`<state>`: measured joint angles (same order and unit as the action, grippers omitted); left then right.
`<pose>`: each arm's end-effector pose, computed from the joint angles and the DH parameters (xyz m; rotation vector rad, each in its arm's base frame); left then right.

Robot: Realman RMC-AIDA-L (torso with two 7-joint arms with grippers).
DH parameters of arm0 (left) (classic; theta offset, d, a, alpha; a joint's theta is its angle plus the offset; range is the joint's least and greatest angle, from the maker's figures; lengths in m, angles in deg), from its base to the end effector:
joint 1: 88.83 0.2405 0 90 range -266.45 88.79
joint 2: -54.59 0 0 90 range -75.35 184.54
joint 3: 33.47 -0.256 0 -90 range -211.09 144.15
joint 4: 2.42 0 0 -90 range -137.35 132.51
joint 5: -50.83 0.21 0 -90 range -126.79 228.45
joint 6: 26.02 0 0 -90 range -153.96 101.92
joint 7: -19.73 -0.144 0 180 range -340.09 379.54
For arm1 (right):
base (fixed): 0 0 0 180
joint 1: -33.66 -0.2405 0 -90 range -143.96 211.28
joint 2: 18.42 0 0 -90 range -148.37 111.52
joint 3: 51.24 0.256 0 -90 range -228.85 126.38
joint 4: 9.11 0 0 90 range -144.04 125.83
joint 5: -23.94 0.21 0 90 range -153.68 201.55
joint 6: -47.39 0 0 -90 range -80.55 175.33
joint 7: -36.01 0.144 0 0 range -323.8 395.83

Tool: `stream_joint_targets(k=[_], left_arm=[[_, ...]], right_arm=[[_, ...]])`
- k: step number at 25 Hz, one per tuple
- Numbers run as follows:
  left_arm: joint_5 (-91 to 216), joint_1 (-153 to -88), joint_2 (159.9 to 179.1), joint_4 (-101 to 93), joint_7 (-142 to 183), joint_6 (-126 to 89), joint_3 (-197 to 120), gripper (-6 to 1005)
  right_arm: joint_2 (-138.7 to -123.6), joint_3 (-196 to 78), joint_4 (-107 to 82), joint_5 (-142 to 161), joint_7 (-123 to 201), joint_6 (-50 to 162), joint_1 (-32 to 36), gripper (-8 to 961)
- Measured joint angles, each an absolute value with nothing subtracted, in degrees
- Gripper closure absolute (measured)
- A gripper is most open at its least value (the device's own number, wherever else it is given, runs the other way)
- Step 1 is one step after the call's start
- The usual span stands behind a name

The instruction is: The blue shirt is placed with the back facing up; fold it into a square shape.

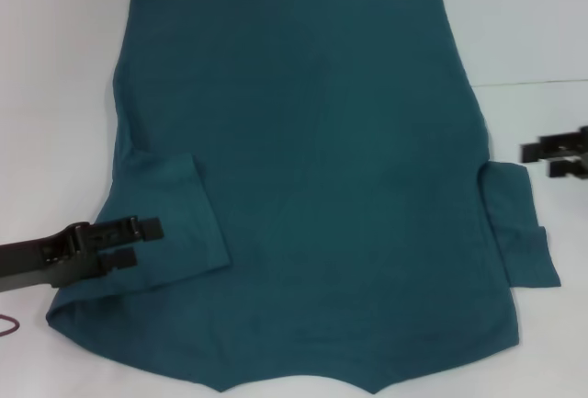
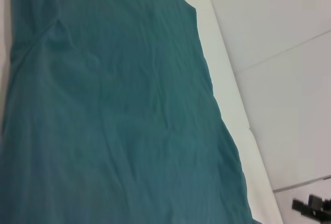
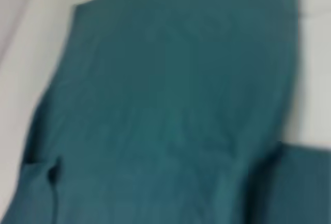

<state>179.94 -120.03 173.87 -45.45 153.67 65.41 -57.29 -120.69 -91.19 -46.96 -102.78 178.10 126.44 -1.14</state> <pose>-0.2909 0.3308 0.0313 -2.1607 -1.9180 -0.7716 0.3168 0.3877 0.1232 -2.0137 1.7597 0.4134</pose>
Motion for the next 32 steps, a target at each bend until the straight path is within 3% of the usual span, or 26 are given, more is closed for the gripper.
stream_joint_targets(k=[3, 8, 32], left_arm=[[179.93, -119.97, 173.86, -45.41, 153.67, 64.64, -57.21, 106], [179.94, -119.89, 173.86, -45.40, 153.67, 63.71, -57.20, 107], [179.94, -119.94, 173.86, -45.31, 153.85, 62.64, -57.04, 107]], right_arm=[[-119.74, -90.85, -46.96, -106.19, 181.51, 126.96, -0.27, 254], [-119.76, -90.92, -45.82, -108.18, 182.48, 127.12, 0.27, 254], [-124.17, -91.37, -44.74, -112.33, 182.34, 120.21, -0.27, 255]])
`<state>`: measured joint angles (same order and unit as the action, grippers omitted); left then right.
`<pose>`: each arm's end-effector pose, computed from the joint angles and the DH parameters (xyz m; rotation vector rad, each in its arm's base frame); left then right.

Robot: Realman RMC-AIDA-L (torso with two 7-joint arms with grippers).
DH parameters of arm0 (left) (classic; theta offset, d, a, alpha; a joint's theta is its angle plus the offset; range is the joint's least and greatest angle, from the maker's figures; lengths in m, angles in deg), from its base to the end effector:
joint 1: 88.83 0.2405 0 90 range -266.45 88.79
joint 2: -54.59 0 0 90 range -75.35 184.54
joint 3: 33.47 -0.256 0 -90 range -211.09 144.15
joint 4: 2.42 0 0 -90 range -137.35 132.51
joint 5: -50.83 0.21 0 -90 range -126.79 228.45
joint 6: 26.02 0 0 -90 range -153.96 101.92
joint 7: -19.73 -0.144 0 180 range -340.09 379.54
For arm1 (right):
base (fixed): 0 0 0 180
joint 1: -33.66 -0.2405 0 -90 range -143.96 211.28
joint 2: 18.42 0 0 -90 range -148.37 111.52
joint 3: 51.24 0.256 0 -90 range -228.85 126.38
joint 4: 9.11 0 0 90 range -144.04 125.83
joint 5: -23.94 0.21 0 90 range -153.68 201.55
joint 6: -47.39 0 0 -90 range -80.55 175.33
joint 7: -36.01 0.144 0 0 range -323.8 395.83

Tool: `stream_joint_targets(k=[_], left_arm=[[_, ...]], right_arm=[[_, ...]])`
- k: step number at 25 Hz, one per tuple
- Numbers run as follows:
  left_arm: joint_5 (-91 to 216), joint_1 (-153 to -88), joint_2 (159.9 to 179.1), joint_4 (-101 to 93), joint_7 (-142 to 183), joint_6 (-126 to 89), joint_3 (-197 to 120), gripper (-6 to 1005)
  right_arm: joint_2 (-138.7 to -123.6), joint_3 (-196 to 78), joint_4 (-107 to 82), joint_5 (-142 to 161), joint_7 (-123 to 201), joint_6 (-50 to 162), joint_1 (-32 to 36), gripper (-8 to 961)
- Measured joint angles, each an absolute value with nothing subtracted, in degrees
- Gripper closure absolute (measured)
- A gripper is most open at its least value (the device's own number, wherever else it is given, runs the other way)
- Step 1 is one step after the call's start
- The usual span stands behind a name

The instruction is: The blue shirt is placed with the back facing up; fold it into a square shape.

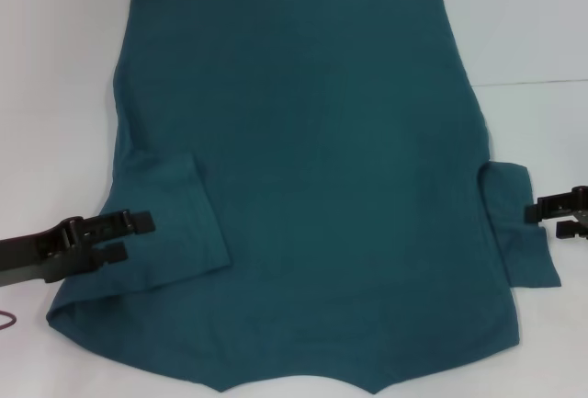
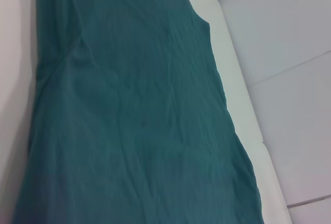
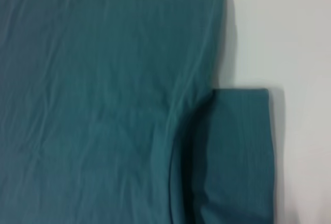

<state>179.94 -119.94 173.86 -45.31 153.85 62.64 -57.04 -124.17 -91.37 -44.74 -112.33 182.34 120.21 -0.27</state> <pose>-0.2964 0.3352 0.0326 -2.1055 -1.9091 -0.7690 0.3478 0.3731 0.0894 -1.8717 1.8727 0.2386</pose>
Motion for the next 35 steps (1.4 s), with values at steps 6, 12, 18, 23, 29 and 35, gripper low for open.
stream_joint_targets(k=[6, 12, 18, 23, 29, 35], left_arm=[[179.94, -119.82, 173.96, -45.31, 153.85, 62.64, -57.02, 106], [179.94, -119.76, 173.95, -45.31, 153.85, 62.66, -57.02, 106], [179.94, -119.76, 173.95, -45.31, 153.87, 62.62, -57.02, 106], [179.94, -119.77, 173.95, -45.31, 153.93, 62.54, -57.03, 107], [179.94, -119.77, 173.95, -45.31, 153.95, 62.08, -57.03, 107], [179.94, -119.76, 173.95, -45.31, 154.09, 61.97, -57.03, 106]], right_arm=[[-124.78, -91.55, -44.62, -113.60, 182.16, 119.05, -0.31, 255], [-125.65, -91.58, -44.61, -113.63, 181.92, 118.18, -0.64, 256], [-126.01, -91.70, -44.16, -113.63, 181.91, 116.95, -1.05, 257], [-126.11, -91.75, -43.98, -113.62, 181.90, 116.78, -1.51, 257], [-126.63, -91.76, -43.90, -113.60, 181.72, 116.78, -1.90, 258], [-126.71, -91.29, -43.90, -113.07, 181.72, 117.21, -1.96, 259]])
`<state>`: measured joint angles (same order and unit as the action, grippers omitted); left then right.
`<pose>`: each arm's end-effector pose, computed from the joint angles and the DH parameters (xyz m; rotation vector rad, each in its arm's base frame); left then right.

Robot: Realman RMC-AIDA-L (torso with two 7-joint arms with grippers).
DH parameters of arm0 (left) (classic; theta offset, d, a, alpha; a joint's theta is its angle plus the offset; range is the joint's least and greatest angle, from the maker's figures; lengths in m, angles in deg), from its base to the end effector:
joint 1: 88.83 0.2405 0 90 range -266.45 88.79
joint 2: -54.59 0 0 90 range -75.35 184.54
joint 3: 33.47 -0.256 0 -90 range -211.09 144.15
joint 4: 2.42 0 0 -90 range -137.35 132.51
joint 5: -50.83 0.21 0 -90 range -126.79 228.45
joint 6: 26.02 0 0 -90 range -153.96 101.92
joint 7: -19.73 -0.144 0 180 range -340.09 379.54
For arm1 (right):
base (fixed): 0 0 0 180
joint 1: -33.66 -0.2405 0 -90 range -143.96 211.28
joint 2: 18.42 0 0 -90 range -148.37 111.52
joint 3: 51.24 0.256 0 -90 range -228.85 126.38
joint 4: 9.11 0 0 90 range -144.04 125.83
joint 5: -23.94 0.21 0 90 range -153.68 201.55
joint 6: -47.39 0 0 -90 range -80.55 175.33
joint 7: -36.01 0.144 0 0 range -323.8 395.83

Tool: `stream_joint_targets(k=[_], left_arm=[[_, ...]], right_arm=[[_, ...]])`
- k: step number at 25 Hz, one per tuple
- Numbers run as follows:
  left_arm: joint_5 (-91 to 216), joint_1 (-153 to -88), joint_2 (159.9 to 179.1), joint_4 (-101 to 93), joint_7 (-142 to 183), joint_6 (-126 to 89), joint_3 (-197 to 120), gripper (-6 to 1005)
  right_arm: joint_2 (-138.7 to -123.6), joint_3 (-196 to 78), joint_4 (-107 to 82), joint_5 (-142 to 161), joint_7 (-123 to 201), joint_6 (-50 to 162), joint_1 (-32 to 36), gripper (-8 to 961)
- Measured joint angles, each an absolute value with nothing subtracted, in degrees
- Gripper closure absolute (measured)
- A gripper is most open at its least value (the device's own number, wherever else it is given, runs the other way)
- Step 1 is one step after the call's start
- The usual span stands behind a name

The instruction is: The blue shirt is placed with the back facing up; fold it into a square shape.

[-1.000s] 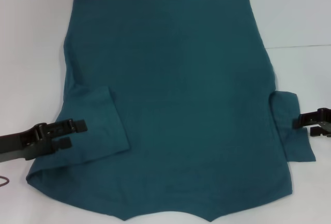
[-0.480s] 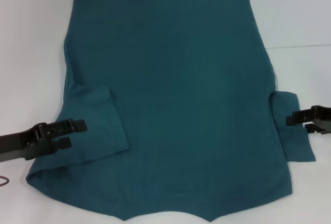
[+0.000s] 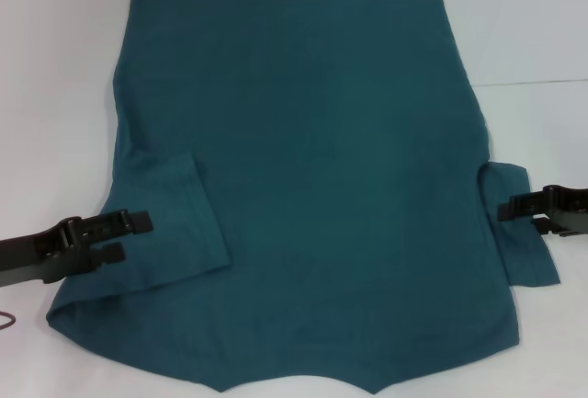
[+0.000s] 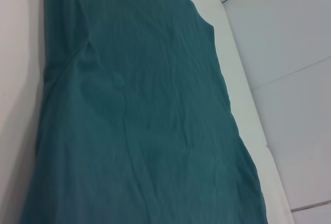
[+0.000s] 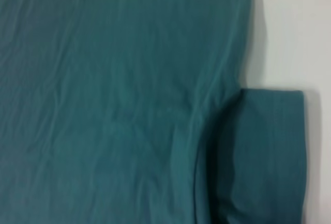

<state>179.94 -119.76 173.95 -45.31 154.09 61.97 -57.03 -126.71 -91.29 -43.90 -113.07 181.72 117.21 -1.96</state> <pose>-0.2984 0.3353 0.0323 -2.0878 -1.9140 -0.7684 0.3375 0.3816 0.0679 -1.8929 1.8520 0.2497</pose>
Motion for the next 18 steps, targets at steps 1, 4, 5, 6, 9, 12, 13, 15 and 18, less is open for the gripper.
stream_joint_targets(k=[1, 4, 5, 6, 9, 12, 13, 15, 18], left_arm=[[179.94, -119.76, 173.95, -45.31, 154.10, 61.96, -57.03, 106], [179.94, -119.76, 173.95, -45.31, 154.16, 61.95, -56.97, 106], [179.94, -119.76, 173.95, -45.31, 154.23, 61.95, -56.96, 106], [179.94, -119.76, 173.95, -45.31, 154.30, 61.95, -56.94, 106], [179.94, -119.76, 173.95, -45.32, 154.43, 61.95, -56.94, 106], [179.94, -119.77, 173.95, -45.31, 154.47, 61.89, -56.93, 107], [179.94, -119.77, 173.95, -45.31, 154.49, 61.84, -56.94, 107], [179.94, -119.77, 173.95, -45.31, 154.52, 61.74, -56.94, 107], [179.94, -119.77, 173.95, -45.31, 154.54, 61.69, -56.94, 107]], right_arm=[[-126.71, -91.29, -43.90, -113.07, 181.72, 117.21, -1.96, 259], [-126.71, -91.53, -43.90, -113.05, 181.73, 117.35, -1.96, 259], [-126.70, -91.68, -43.90, -113.27, 181.74, 117.35, -1.97, 260], [-126.70, -91.82, -43.83, -113.67, 181.78, 117.37, -2.01, 260], [-126.70, -91.97, -43.26, -115.43, 182.17, 117.45, -2.30, 260], [-126.69, -91.93, -43.21, -115.91, 182.29, 117.50, -2.34, 260], [-126.67, -91.79, -43.21, -115.89, 182.20, 117.50, -2.34, 261], [-126.65, -91.44, -43.21, -115.65, 181.95, 117.50, -2.33, 261], [-126.75, -91.23, -43.21, -115.27, 181.78, 117.49, -2.44, 261]])
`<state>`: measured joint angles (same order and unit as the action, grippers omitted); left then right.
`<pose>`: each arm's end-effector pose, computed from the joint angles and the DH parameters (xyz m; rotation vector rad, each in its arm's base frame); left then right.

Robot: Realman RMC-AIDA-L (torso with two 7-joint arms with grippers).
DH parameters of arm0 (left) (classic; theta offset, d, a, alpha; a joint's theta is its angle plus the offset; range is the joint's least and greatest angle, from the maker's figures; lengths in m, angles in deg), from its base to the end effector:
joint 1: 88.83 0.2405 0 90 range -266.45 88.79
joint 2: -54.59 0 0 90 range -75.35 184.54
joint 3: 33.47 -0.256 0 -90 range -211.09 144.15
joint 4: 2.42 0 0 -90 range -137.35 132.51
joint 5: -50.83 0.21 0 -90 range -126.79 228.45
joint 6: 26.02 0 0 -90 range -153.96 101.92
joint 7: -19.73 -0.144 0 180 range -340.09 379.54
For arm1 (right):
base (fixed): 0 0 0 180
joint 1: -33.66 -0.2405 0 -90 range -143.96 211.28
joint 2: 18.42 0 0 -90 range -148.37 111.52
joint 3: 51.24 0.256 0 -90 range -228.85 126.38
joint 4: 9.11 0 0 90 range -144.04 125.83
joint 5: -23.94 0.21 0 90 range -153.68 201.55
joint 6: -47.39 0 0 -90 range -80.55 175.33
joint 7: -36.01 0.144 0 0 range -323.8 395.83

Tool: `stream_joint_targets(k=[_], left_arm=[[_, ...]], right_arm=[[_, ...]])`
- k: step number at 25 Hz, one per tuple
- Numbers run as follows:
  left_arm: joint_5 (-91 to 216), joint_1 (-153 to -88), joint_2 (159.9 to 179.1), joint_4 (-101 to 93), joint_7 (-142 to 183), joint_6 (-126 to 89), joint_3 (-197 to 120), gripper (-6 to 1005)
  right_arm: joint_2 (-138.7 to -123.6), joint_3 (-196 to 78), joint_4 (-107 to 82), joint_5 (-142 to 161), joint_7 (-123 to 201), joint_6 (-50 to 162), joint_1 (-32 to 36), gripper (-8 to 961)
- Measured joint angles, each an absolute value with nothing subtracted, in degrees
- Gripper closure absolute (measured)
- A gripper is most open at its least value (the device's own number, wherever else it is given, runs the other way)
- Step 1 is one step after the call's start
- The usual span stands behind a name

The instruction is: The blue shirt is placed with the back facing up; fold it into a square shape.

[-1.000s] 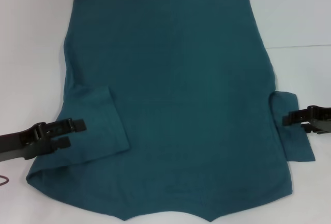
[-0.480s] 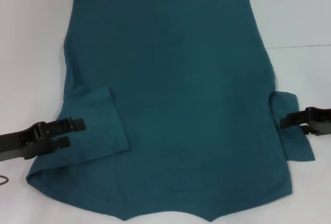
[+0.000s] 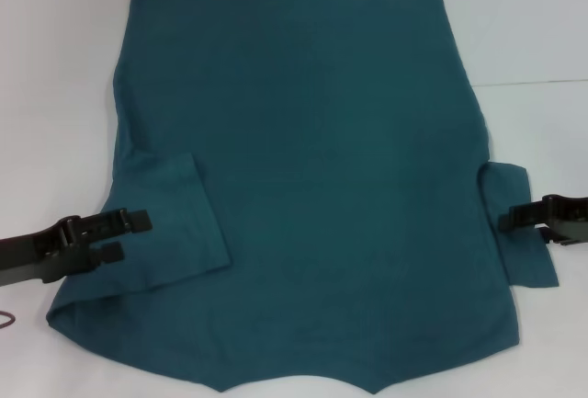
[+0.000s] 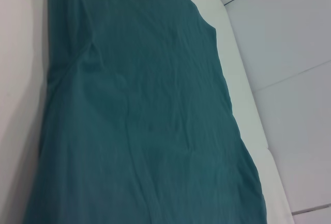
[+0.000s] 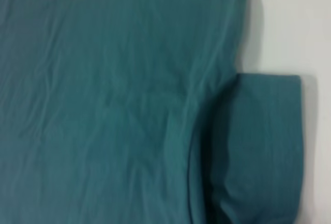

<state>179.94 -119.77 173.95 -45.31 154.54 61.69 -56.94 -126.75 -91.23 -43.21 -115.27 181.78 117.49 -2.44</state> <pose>-0.2989 0.3359 0.0327 -2.0754 -1.9215 -0.7709 0.3395 0.3794 0.0644 -1.9034 1.8570 0.1986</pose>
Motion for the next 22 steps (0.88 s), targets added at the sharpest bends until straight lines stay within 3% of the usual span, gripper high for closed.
stream_joint_targets(k=[9, 22], left_arm=[[179.94, -119.76, 173.95, -45.27, 154.55, 61.52, -56.94, 106], [179.55, -119.77, 173.95, -45.22, 154.55, 61.34, -56.66, 107]], right_arm=[[-127.40, -91.23, -43.21, -112.77, 181.15, 116.67, -3.08, 262], [-126.79, -91.82, -43.21, -114.56, 181.71, 117.18, -2.82, 264]])
